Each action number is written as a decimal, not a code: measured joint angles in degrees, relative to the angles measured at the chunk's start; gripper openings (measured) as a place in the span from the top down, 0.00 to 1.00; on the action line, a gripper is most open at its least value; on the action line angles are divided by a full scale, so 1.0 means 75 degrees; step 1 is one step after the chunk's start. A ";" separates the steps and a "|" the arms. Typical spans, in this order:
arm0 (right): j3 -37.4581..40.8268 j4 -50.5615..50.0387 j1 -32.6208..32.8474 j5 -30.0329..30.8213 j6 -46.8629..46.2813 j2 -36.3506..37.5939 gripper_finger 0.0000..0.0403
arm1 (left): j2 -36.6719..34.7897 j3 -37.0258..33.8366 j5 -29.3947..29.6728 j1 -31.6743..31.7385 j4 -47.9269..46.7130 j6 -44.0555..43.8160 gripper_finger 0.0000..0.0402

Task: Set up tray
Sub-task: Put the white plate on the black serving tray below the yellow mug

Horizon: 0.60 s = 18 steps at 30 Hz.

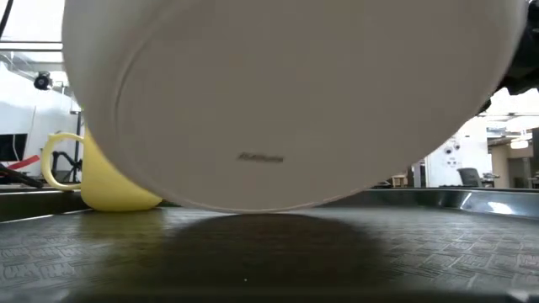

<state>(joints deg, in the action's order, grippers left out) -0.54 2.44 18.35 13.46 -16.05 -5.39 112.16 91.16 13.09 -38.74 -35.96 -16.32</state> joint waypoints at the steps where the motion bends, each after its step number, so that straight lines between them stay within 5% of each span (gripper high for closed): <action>1: -0.0001 0.0000 0.0000 0.0002 0.0000 0.0000 0.72 | 0.0000 -0.0111 -0.0007 -0.0016 -0.0012 -0.0127 1.00; 18: 0.0000 0.0000 0.0000 0.0002 0.0000 -0.0001 0.72 | -0.0006 -0.0989 -0.0922 -0.0282 -0.0007 -0.1897 1.00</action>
<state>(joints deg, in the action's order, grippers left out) -0.54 2.44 18.35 13.47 -16.05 -5.40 112.12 83.74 6.17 -40.85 -36.02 -30.55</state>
